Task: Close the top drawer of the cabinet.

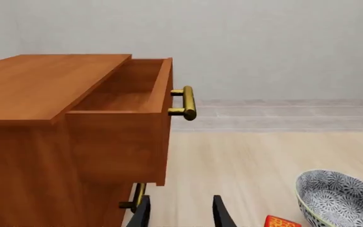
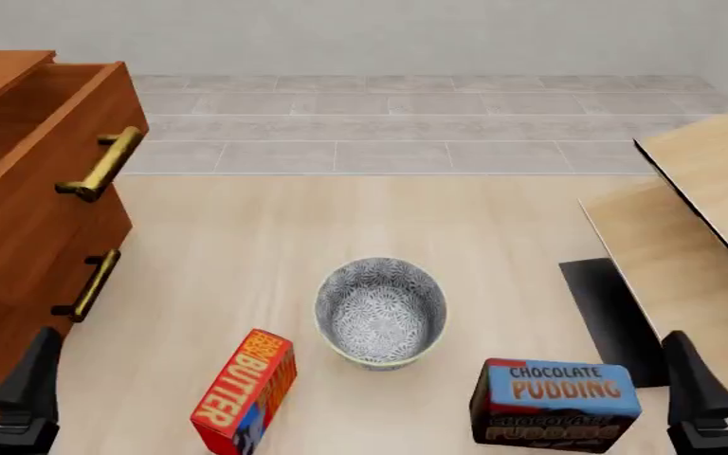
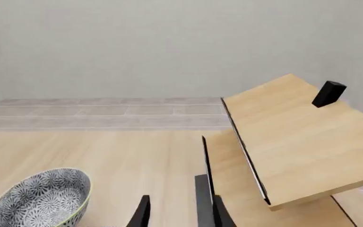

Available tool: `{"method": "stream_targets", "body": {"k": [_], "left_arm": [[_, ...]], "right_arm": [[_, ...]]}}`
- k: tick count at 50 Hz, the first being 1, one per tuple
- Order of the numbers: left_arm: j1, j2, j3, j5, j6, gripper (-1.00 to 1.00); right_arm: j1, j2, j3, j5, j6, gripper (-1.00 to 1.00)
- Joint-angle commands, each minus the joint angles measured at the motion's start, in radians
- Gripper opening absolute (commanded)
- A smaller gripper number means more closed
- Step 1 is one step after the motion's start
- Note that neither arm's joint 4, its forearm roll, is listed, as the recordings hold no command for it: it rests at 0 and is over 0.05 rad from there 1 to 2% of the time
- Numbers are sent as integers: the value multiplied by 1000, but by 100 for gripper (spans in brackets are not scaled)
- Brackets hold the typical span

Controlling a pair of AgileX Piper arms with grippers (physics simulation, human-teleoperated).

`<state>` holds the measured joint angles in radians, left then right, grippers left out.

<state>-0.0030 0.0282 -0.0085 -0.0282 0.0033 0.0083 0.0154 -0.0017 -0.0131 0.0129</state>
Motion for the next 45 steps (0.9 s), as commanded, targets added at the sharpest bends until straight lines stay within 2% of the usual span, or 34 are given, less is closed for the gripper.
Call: {"method": "stream_targets", "body": {"k": [1,2,3,7,22,28,29,31,32,34,36,42,45], "left_arm": [[5,-26,-4,30,1,100],[5,-26,-4,29,7,100],[8,-26,-3,28,12,100],[10,-26,-7,34,2,100],[13,-22,-30,33,3,100],[-20,-27,-65,39,53,100],[-37,-28,-63,16,97,100],[-37,-28,-62,15,97,100],[-50,-28,-58,-6,143,100],[-75,-28,-62,-7,151,100],[-85,-28,-51,-42,212,100],[-119,-26,-80,-34,236,100],[-128,-24,-73,-55,289,100]], "right_arm": [[-5,0,-3,5,-9,100],[-2,3,-5,5,8,100],[-27,3,-4,2,-8,100],[-14,6,-1,2,-19,100],[-18,-4,0,8,-15,100],[-16,-2,1,10,-11,100],[-12,-4,1,11,-13,100],[-12,-4,1,11,-13,100],[-11,-3,1,11,-15,100],[-11,-1,1,11,-16,100],[-10,-2,1,12,-18,100],[-7,4,1,11,-21,100],[-8,4,2,11,-23,100]]}}
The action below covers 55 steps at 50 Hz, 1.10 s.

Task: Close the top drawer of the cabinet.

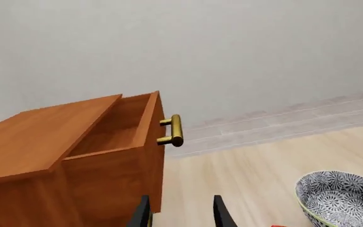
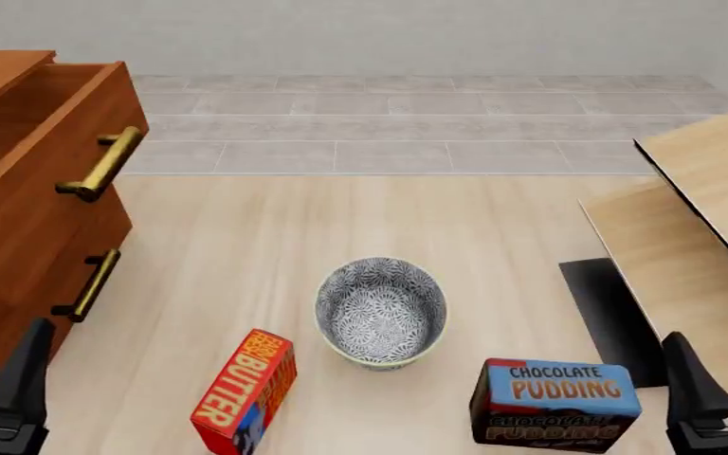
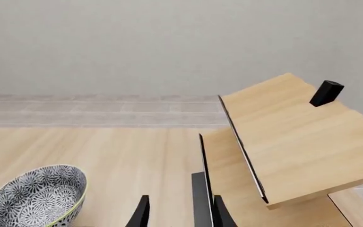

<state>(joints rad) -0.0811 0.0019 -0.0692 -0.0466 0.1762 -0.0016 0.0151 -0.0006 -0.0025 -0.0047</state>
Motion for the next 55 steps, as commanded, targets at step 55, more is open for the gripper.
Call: {"method": "stream_targets", "body": {"k": [55], "left_arm": [[-163,791,68,-1021,668,100]], "right_arm": [[39,-11,0,8,-6,100]]}}
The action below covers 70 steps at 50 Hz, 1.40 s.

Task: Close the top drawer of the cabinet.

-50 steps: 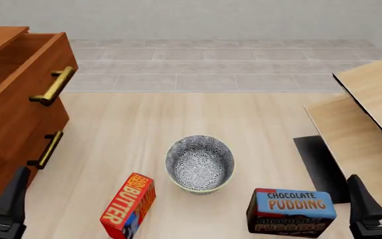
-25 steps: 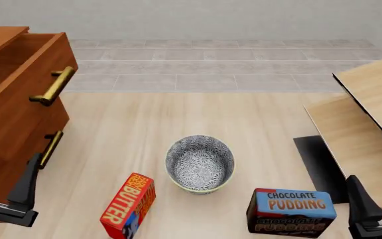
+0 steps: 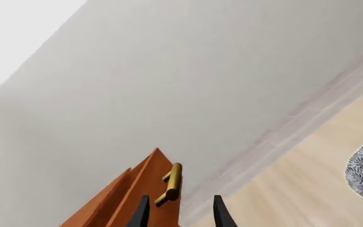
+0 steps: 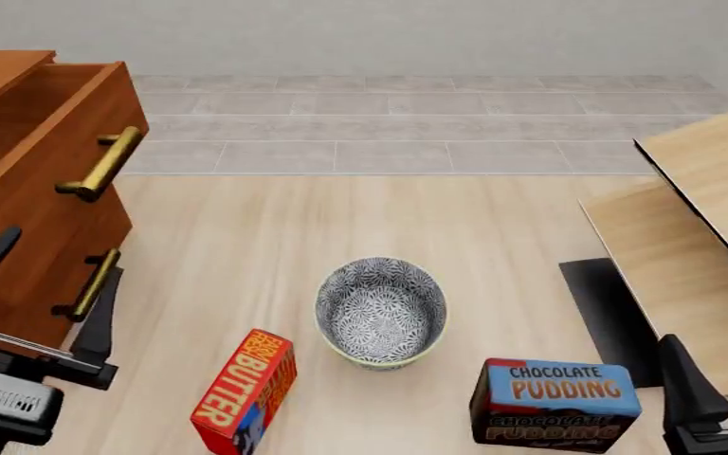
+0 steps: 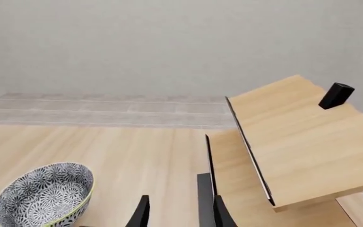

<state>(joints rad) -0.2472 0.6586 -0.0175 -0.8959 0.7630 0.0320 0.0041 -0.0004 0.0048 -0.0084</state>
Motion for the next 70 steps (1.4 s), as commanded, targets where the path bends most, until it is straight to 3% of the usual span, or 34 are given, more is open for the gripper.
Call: {"method": "stream_targets", "body": {"k": [1,9,24,49,70], "left_arm": [[13,159,13,-205,94,100],[22,249,-14,-294,146,100],[27,327,-59,-321,176,100],[3,328,-84,-324,253,100],[9,345,-109,-324,277,100]], "right_arm": [[7,0,0,1,-4,100],[9,-1,0,2,-6,100],[11,-1,0,1,-5,100],[9,-1,0,2,-4,100],[10,-2,0,1,-2,100]]}}
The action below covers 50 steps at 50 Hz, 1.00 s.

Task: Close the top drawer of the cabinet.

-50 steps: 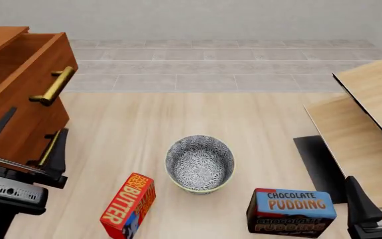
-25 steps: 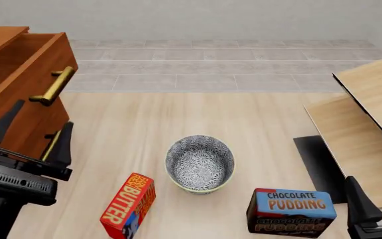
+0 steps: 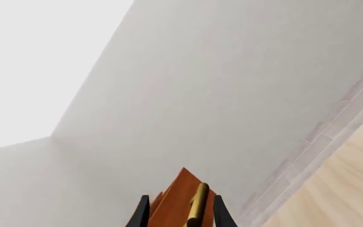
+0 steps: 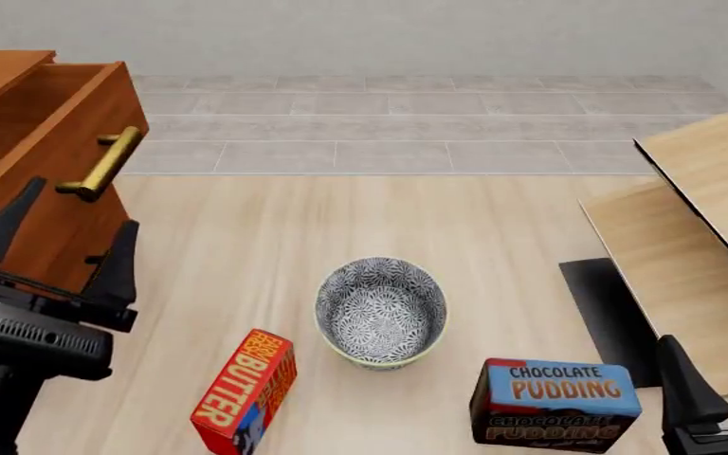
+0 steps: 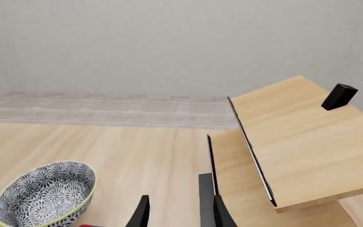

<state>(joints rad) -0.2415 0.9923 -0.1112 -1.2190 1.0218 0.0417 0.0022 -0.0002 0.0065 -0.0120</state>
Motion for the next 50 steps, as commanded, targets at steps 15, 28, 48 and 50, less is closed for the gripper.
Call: {"method": "stream_targets", "body": {"k": [15,28,48,50], "left_arm": [[32,55,-48,-1,48,100],[41,89,-67,-1,72,100],[57,127,-89,-1,119,100],[64,133,-91,-1,120,100]], "right_arm": [[1,0,0,-1,8,100],[1,0,0,-1,12,100],[2,0,0,-2,16,100],[3,0,0,-2,15,100]]}}
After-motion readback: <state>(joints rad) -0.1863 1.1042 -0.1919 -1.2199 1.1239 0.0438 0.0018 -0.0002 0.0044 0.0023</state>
